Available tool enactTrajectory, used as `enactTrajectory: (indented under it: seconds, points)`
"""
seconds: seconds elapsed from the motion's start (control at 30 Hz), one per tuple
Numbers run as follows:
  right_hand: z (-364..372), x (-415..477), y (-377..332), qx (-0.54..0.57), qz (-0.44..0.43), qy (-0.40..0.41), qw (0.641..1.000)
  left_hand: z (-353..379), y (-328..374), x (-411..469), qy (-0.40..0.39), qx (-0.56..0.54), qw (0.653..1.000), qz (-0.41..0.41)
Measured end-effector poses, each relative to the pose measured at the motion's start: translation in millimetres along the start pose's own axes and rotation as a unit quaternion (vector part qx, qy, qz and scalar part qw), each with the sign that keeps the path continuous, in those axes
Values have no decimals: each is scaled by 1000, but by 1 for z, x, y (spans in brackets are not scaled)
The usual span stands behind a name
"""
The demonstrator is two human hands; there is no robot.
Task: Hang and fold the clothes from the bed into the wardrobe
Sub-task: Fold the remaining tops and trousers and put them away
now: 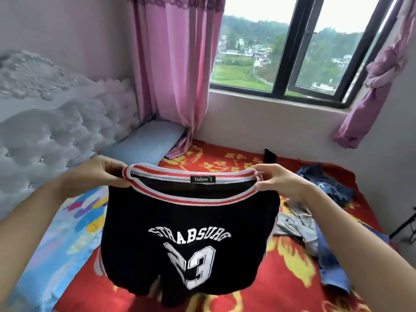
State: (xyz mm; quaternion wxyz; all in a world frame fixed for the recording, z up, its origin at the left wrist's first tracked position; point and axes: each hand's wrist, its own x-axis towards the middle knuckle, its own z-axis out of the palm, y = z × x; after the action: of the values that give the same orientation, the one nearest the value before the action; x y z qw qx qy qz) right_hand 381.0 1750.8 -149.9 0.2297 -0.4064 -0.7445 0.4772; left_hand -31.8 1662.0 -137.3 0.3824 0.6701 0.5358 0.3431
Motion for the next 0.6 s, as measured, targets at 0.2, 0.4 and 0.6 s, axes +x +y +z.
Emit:
enactTrajectory:
  seconds: [0.2, 0.4, 0.6]
  points:
    - [27, -17, -25, -193, 8, 163, 967, -17, -15, -9, 47, -20, 999, 7]
    - [101, -34, -49, -179, -28, 460, 869, -34, -22, -18, 311, 280, 901, 110]
    - [172, -65, -96, -316, -50, 644, 695, -73, -29, -59, 408, 237, 864, 174]
